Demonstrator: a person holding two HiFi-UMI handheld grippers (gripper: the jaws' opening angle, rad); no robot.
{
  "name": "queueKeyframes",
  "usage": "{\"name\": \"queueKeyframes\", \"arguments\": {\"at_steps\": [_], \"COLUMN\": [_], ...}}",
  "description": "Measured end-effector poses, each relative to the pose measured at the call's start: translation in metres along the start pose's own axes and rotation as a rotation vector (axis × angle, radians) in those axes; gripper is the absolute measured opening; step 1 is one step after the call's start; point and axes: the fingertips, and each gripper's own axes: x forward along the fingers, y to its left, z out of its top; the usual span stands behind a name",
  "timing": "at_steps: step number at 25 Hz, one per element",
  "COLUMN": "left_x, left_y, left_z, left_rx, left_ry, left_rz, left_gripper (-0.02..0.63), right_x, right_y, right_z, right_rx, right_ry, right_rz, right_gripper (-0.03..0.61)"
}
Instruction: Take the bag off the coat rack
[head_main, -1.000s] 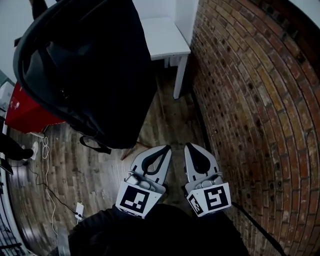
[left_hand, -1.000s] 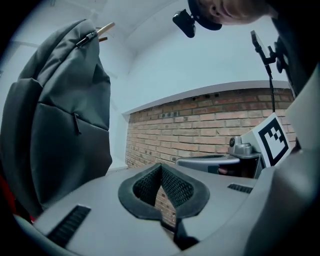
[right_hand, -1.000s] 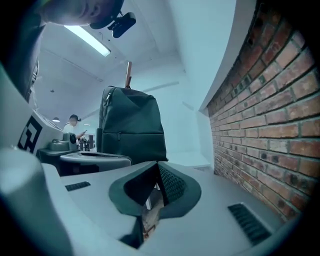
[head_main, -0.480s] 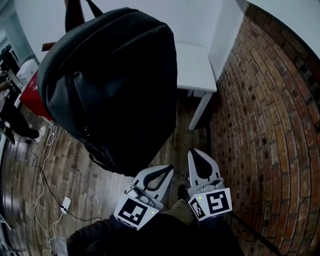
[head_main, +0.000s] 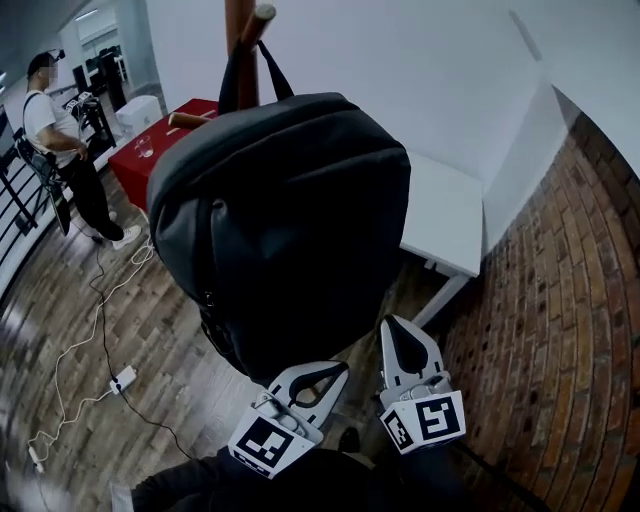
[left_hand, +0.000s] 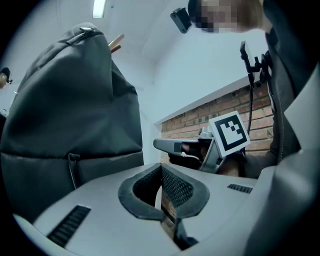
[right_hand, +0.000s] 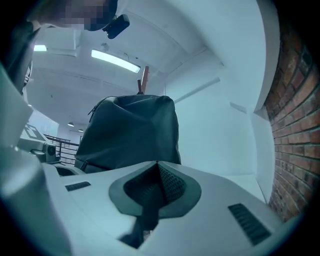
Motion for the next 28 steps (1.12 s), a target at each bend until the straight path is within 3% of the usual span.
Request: {"name": "queueKeyframes", "arguments": {"at_steps": [7, 14, 17, 21, 28], "left_x": [0.0, 0.009, 0.009, 0.01, 0.013], "left_y": [0.021, 0.027, 0.033, 0.04, 0.046], "left_z": [0.009, 0.008, 0.008, 0.007, 0.006], "left_rx": [-0.032, -0.034, -0.041, -0.045, -0.022], "left_ry": [-0.038, -0.063, -0.059, -0.049, -0.022], "left_rz": [0.133, 0.211, 0.238, 0.261, 0.267], "left_gripper": [0.009, 0.009, 0.009, 0.009, 0.009], "right_x": [0.032, 0.051, 0.067, 0.083, 0.109], "right_y": [-0.015, -0.034, -0.034, -0.035, -0.034], "right_z": [0.032, 0.07, 0.08, 0.093, 0.139], "right_rx": [-0.043, -0.076, -0.079, -0.107, -0.121], "right_ry": [-0.047, -0.113, -0.114, -0.136, -0.204], "right_rz": [0.114, 0.198, 0.259, 0.306, 0.401], "right_gripper": [0.008, 0.019, 0.149, 0.237, 0.276]}}
